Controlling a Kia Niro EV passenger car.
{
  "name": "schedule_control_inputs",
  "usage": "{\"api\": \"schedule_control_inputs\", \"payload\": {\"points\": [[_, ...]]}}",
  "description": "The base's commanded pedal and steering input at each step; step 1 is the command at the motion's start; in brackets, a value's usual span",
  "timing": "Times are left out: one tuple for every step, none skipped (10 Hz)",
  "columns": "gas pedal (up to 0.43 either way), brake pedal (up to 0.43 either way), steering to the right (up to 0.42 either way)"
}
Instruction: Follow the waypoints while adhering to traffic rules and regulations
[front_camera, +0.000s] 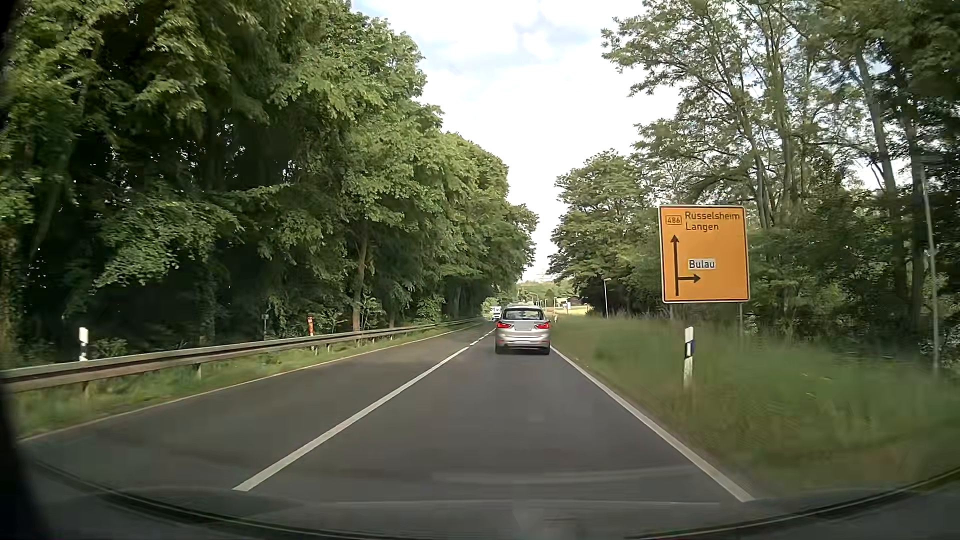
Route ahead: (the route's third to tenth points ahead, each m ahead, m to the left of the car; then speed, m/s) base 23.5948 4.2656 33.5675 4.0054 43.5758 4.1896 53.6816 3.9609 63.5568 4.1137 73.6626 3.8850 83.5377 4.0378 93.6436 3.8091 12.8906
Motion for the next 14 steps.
{"api": "schedule_control_inputs", "payload": {"points": [[0.15, 0.03, 0.0], [0.15, 0.03, 0.0], [0.15, 0.03, 0.0], [0.15, 0.03, 0.001], [0.15, 0.03, 0.001], [0.15, 0.03, 0.0], [0.15, 0.03, 0.0], [0.15, 0.03, 0.001], [0.138, 0.03, 0.0], [0.138, 0.03, 0.0], [0.13, 0.03, 0.0], [0.118, 0.03, 0.0], [0.118, 0.03, 0.0], [0.11, 0.03, 0.0]]}}
